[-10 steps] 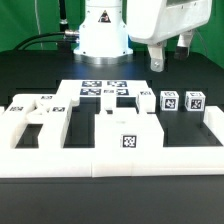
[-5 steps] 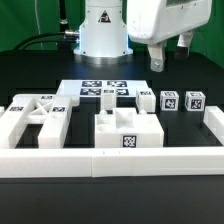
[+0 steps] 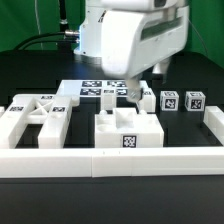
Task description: Assemble chair
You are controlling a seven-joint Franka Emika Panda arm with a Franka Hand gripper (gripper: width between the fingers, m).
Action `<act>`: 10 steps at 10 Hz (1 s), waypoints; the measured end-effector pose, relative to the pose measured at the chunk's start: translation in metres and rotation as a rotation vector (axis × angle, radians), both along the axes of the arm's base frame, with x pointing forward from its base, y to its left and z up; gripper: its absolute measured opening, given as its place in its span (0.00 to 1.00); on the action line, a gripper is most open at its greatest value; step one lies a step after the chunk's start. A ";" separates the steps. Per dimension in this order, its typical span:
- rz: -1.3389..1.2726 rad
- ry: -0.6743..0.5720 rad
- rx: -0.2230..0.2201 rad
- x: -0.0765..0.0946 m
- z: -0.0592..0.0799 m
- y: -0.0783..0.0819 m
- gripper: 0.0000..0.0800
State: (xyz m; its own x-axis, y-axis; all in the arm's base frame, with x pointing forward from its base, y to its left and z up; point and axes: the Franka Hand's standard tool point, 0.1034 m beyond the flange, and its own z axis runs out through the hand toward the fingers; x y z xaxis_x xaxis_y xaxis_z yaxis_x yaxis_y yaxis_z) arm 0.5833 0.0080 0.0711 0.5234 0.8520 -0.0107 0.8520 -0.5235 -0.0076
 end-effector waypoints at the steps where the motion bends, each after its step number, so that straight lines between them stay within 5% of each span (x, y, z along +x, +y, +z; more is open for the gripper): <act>1: 0.013 -0.003 0.002 0.004 -0.002 -0.008 0.81; 7: -0.282 0.002 0.007 0.002 -0.004 -0.003 0.81; 10: -0.445 -0.019 0.015 0.007 -0.022 0.005 0.81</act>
Offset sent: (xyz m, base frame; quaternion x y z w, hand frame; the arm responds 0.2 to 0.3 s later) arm 0.0000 0.0000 0.0000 0.0000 0.0000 0.0000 1.0000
